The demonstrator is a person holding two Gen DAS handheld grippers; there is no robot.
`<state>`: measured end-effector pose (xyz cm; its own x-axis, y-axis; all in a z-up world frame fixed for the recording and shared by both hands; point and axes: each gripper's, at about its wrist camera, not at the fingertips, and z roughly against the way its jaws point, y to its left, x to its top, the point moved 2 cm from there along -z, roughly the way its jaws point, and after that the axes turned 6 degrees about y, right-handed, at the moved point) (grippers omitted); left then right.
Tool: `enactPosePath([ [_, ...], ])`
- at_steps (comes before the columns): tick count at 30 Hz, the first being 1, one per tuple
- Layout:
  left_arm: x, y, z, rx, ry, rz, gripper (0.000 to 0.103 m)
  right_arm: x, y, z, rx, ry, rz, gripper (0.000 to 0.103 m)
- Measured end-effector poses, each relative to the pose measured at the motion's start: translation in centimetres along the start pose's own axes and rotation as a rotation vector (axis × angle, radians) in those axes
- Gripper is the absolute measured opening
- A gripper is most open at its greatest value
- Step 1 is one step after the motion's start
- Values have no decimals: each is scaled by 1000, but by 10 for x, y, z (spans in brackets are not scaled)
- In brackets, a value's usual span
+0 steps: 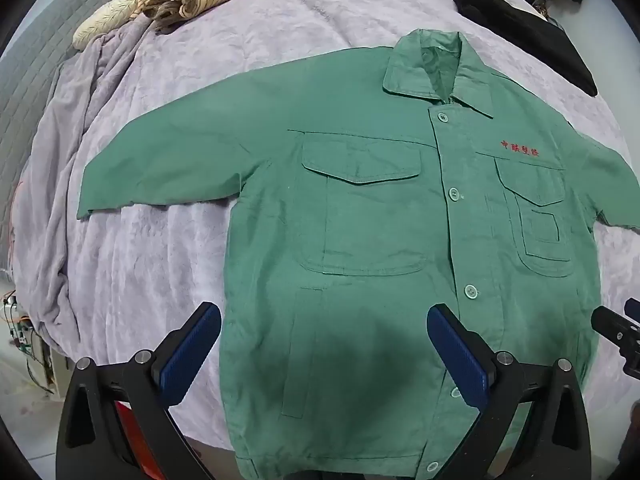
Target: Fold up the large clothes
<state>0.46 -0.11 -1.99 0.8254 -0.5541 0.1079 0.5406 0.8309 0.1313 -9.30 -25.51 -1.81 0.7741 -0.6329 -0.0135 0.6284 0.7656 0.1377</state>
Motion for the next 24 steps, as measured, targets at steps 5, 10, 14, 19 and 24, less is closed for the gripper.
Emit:
enactPosePath([
  [5, -14, -9, 4, -18, -41, 0, 103, -1, -1, -5, -49, -5, -1, 103],
  [10, -18, -9, 11, -86, 19, 21, 103, 6, 3, -1, -48, 2, 11, 103],
  [14, -14, -14, 12, -98, 41, 23, 103, 9, -2, 1, -37, 15, 21, 103],
  [19, -9, -17, 14, -102, 44, 27, 103, 13, -1, 4, -32, 17, 18, 103],
  [24, -6, -19, 16, -102, 46, 29, 103, 16, -3, 4, -25, 20, 22, 103],
])
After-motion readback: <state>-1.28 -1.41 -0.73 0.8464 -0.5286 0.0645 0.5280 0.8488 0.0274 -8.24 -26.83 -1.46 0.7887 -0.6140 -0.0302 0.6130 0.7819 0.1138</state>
